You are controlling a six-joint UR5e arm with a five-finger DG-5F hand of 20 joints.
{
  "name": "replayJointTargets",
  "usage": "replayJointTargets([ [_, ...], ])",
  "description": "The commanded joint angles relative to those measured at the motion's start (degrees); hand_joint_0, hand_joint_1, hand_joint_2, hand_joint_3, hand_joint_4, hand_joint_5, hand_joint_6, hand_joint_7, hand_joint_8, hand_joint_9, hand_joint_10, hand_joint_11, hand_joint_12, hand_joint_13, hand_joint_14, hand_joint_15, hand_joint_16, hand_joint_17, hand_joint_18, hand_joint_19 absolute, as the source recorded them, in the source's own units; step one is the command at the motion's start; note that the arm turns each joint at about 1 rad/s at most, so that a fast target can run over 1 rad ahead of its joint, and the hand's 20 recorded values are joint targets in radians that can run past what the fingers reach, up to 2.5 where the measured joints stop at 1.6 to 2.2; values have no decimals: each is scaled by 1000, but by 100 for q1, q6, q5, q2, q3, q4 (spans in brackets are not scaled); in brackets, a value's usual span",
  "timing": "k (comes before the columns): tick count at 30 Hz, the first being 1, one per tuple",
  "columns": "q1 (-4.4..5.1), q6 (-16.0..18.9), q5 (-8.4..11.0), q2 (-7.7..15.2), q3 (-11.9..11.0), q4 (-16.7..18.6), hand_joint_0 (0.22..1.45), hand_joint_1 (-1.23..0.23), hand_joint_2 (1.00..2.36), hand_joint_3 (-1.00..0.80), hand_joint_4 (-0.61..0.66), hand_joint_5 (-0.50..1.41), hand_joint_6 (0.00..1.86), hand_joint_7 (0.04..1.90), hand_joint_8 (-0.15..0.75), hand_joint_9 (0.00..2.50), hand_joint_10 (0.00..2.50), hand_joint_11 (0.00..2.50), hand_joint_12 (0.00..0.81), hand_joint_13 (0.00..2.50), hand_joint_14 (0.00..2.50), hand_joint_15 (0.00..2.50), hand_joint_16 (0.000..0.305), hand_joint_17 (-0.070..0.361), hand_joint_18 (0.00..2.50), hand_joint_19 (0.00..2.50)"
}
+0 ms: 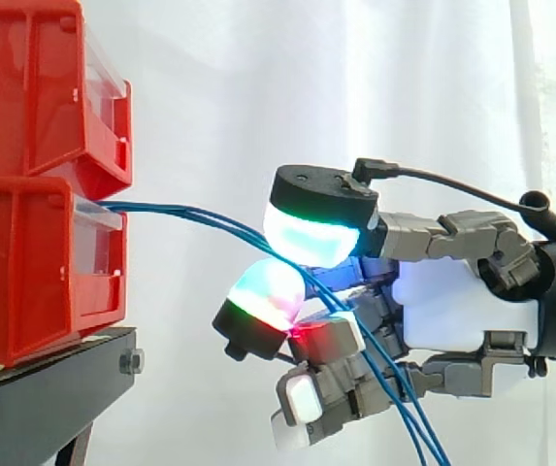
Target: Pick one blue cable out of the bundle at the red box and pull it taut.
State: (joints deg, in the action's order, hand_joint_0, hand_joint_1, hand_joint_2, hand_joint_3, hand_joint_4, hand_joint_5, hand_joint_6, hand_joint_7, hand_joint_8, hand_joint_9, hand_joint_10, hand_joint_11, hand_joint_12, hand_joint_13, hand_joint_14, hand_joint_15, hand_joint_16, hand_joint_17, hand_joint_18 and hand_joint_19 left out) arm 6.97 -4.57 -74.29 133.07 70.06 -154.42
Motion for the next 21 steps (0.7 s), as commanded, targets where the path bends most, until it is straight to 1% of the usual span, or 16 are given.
replayJointTargets([
  [1, -2, 0, 2, 8, -1, 0, 632, -768, 1016, -141, 186, -158, 910, 1031, 385, 1114, 6, 1283, 398, 952, 20, 617, 52, 117, 724, 419],
  [6, -20, 0, -24, -1, -107, -26, 657, -831, 1019, -130, 139, -156, 907, 1106, 375, 1111, 6, 1305, 386, 928, 22, 621, 50, 113, 707, 411],
  [9, -29, 0, -24, -1, -107, -35, 680, -867, 1020, -140, 113, -157, 904, 1190, 374, 1106, 8, 1300, 381, 921, 21, 614, 50, 112, 700, 406],
  [11, -29, 0, -24, -1, -115, -35, 725, -898, 1020, -167, 100, -158, 903, 1315, 373, 1113, 11, 1293, 378, 924, 21, 618, 49, 111, 694, 397],
  [12, -29, 0, -15, -1, -115, -35, 728, -899, 1019, -170, 101, -158, 903, 1322, 372, 1112, 10, 1301, 378, 924, 23, 617, 49, 111, 693, 398],
  [15, -29, 0, -15, 8, -124, -35, 753, -908, 1017, -218, 90, -159, 902, 1365, 373, 1115, 10, 1290, 377, 924, 23, 618, 49, 111, 691, 385],
  [16, -20, 9, -15, -1, -133, -35, 769, -916, 1017, -242, 93, -159, 901, 1411, 375, 1115, 10, 1290, 376, 923, 22, 610, 49, 111, 686, 385],
  [17, -29, 9, -15, -1, -133, -35, 791, -921, 1014, -292, 103, -162, 906, 1423, 371, 1118, 10, 1291, 376, 921, 22, 615, 50, 111, 678, 384],
  [21, -29, 18, -15, -1, -133, -35, 817, -910, 1009, -389, 85, -166, 909, 1401, 366, 1112, 11, 1290, 378, 915, 21, 619, 50, 112, 669, 372],
])
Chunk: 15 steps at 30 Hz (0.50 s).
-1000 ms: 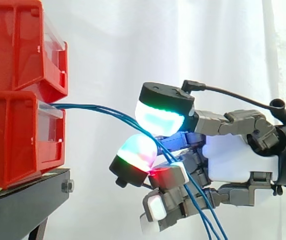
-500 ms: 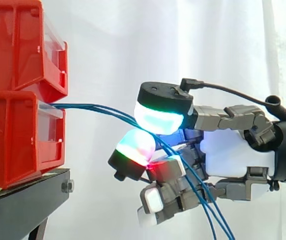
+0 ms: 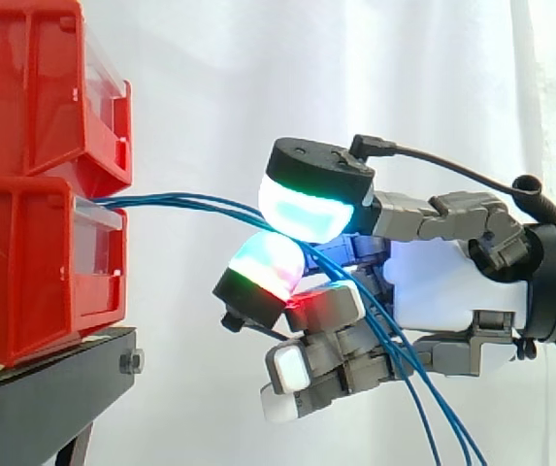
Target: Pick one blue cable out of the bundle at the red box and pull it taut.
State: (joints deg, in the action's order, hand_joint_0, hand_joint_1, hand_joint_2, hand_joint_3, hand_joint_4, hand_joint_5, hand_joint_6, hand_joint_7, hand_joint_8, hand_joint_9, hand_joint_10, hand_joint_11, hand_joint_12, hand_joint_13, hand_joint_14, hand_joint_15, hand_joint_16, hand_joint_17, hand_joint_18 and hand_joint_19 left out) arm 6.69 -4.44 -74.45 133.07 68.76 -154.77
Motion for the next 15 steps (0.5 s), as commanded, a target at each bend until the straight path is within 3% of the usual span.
replayJointTargets([
  [1, -1, 4, 0, -1, -3, 0, 831, -914, 1004, -438, 93, -168, 909, 1403, 367, 1100, 12, 1278, 375, 907, 21, 618, 50, 112, 665, 369],
  [9, -1, 4, 0, -1, -12, -9, 843, -920, 1000, -500, 108, -177, 920, 1303, 347, 1075, 14, 1262, 366, 892, 21, 593, 49, 110, 667, 330],
  [11, -1, 4, 0, -1, -3, -9, 759, -933, 1000, -500, 182, -173, 924, 1144, 348, 1066, 12, 1263, 364, 893, 22, 593, 48, 109, 683, 327],
  [15, -1, -5, 0, -1, -3, -9, 630, -914, 1000, -500, 195, -169, 916, 1087, 353, 1069, 12, 1267, 367, 881, 23, 611, 48, 109, 670, 376],
])
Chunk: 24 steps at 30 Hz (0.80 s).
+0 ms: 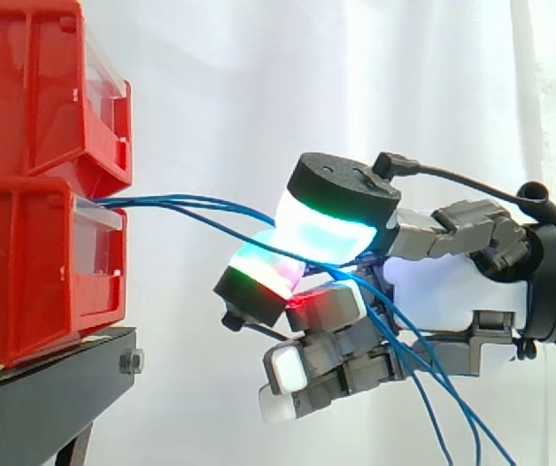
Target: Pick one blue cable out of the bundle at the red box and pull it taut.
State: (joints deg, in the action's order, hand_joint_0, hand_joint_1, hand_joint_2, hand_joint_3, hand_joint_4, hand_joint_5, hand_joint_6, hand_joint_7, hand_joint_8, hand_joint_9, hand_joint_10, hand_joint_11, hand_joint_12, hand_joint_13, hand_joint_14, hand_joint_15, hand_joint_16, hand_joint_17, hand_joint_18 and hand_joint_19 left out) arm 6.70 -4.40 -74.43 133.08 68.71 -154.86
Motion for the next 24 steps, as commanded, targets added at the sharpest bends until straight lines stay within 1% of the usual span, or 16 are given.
replayJointTargets([
  [1, -2, -8, -1, -2, 2, 0, 588, -889, 1000, -500, 191, -169, 913, 1078, 355, 1069, 12, 1265, 370, 881, 22, 615, 49, 110, 666, 382],
  [2, -2, -17, -1, -2, 2, 0, 558, -861, 1000, -500, 192, -169, 911, 1065, 364, 1073, 11, 1255, 378, 886, 22, 612, 50, 112, 669, 395],
  [3, -2, -26, -1, -2, 2, 0, 554, -856, 1000, -500, 192, -169, 911, 1055, 361, 1073, 10, 1266, 379, 887, 22, 612, 50, 112, 671, 395],
  [4, -2, -35, -1, -2, 2, 0, 522, -812, 1000, -500, 193, -167, 910, 1044, 372, 1082, 9, 1252, 384, 893, 22, 614, 52, 116, 682, 403],
  [5, -2, -35, -1, -2, -7, 0, 505, -778, 1000, -500, 194, -167, 907, 1038, 375, 1085, 8, 1247, 395, 894, 20, 615, 53, 119, 684, 408],
  [6, -2, -35, -1, -2, 2, 0, 505, -774, 1000, -500, 191, -167, 906, 1036, 381, 1087, 9, 1244, 395, 894, 21, 615, 53, 119, 684, 410],
  [7, -2, -35, -1, -2, 2, 0, 489, -698, 1000, -500, 196, -166, 903, 1020, 382, 1100, 8, 1241, 400, 900, 20, 611, 55, 123, 693, 417],
  [8, -2, -35, -1, -2, 2, 0, 508, -661, 1000, -500, 186, -166, 900, 1025, 374, 1094, 9, 1246, 395, 892, 22, 616, 53, 120, 684, 427],
  [9, -2, -35, -1, -2, 2, 0, 511, -658, 1000, -500, 183, -166, 900, 1021, 373, 1095, 9, 1247, 395, 891, 20, 611, 53, 120, 682, 428],
  [10, -2, -35, -1, -2, 2, 0, 541, -594, 1000, -500, 176, -166, 896, 1042, 362, 1092, 10, 1249, 386, 881, 23, 615, 52, 116, 666, 445],
  [11, -2, -35, -1, 7, 2, 0, 572, -567, 1000, -500, 168, -165, 892, 1059, 355, 1089, 12, 1254, 379, 874, 22, 619, 50, 113, 656, 463],
  [12, -2, -26, -1, -2, -7, 0, 580, -566, 1000, -500, 170, -165, 892, 1064, 348, 1088, 11, 1258, 378, 873, 21, 619, 50, 112, 653, 463],
  [14, -2, -26, -1, 7, 2, 0, 605, -593, 1006, -411, 171, -163, 892, 1082, 351, 1092, 10, 1263, 378, 873, 20, 615, 50, 111, 657, 474],
  [15, 7, -26, -1, -2, 2, 0, 605, -595, 1007, -404, 168, -163, 894, 1072, 346, 1092, 10, 1262, 377, 872, 22, 618, 50, 111, 657, 474],
  [17, -2, -26, 17, -2, 2, 0, 608, -635, 1011, -318, 175, -160, 901, 1095, 348, 1102, 10, 1271, 380, 886, 22, 617, 50, 112, 665, 466],
  [24, -2, -26, 17, -2, 2, 0, 613, -694, 1013, -233, 207, -149, 914, 1107, 390, 1140, 7, 1272, 395, 917, 20, 611, 53, 119, 716, 439],
])
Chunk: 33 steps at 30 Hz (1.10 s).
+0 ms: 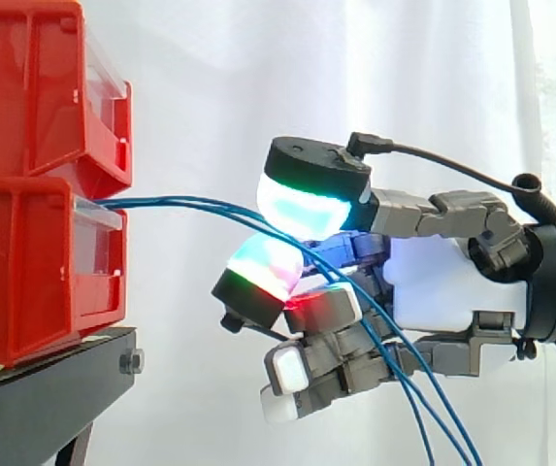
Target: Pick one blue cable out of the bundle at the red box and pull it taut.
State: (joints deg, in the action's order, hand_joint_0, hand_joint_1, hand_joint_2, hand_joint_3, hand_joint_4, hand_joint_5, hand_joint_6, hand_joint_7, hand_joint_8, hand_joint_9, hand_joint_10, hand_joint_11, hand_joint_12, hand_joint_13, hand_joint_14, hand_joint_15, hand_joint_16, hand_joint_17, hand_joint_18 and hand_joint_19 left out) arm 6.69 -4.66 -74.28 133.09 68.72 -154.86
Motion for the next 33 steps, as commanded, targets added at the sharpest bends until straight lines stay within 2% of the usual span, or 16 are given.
replayJointTargets([
  [1, -1, 0, 1, 7, 1, 0, 615, -717, 1014, -220, 206, -149, 915, 1097, 383, 1138, 8, 1273, 396, 923, 20, 607, 52, 118, 720, 432],
  [6, -1, 0, 1, -2, 1, 0, 636, -794, 1015, -198, 206, -150, 916, 1134, 381, 1135, 10, 1280, 391, 923, 22, 607, 52, 117, 720, 433],
  [10, -1, 0, 1, -2, 1, 9, 698, -875, 1017, -201, 152, -152, 911, 1245, 374, 1128, 10, 1282, 382, 921, 22, 607, 50, 112, 718, 413],
  [14, -1, 9, 1, -2, 1, 0, 767, -907, 1014, -300, 103, -154, 914, 1332, 373, 1142, 12, 1294, 379, 923, 22, 606, 50, 112, 711, 410],
  [15, -1, 9, 10, 7, -8, 0, 776, -904, 1011, -337, 86, -157, 920, 1287, 368, 1136, 10, 1301, 374, 919, 23, 607, 50, 112, 712, 405],
  [16, -1, 9, 1, -2, 1, 0, 776, -907, 1003, -453, 104, -161, 922, 1199, 362, 1120, 11, 1303, 376, 920, 21, 605, 50, 112, 719, 394],
  [17, -1, 9, 1, -2, -8, 0, 744, -904, 1000, -500, 174, -161, 918, 1135, 364, 1110, 11, 1296, 374, 918, 21, 607, 50, 111, 720, 399],
  [18, -1, 0, 10, -2, -8, 0, 716, -892, 1000, -500, 212, -157, 911, 1135, 363, 1111, 10, 1280, 375, 912, 22, 612, 49, 111, 718, 410],
  [20, -1, 9, 1, -2, 1, 0, 547, -765, 1000, -500, 242, -152, 895, 1100, 376, 1116, 10, 1279, 388, 901, 23, 612, 52, 117, 711, 448],
  [21, -1, 9, 1, 7, -8, 0, 540, -747, 1000, -500, 238, -152, 894, 1089, 376, 1114, 11, 1279, 390, 900, 22, 619, 52, 118, 711, 455],
  [23, -1, 9, -8, -2, 1, 0, 522, -609, 1000, -500, 212, -149, 877, 1057, 376, 1126, 10, 1262, 396, 897, 20, 614, 54, 120, 710, 478],
  [26, -1, 9, 1, -2, 1, 0, 561, -469, 1000, -498, 195, -141, 846, 1017, 355, 1115, 14, 1247, 385, 874, 22, 617, 52, 117, 685, 503],
  [28, -1, 9, 1, -2, -8, 0, 599, -443, 1005, -433, 187, -135, 828, 1022, 344, 1112, 15, 1229, 383, 865, 21, 619, 51, 114, 671, 517],
  [33, -1, 9, 1, -2, 1, 0, 614, -523, 1013, -285, 169, -127, 800, 1045, 347, 1112, 14, 1231, 386, 868, 20, 611, 51, 115, 671, 509],
])
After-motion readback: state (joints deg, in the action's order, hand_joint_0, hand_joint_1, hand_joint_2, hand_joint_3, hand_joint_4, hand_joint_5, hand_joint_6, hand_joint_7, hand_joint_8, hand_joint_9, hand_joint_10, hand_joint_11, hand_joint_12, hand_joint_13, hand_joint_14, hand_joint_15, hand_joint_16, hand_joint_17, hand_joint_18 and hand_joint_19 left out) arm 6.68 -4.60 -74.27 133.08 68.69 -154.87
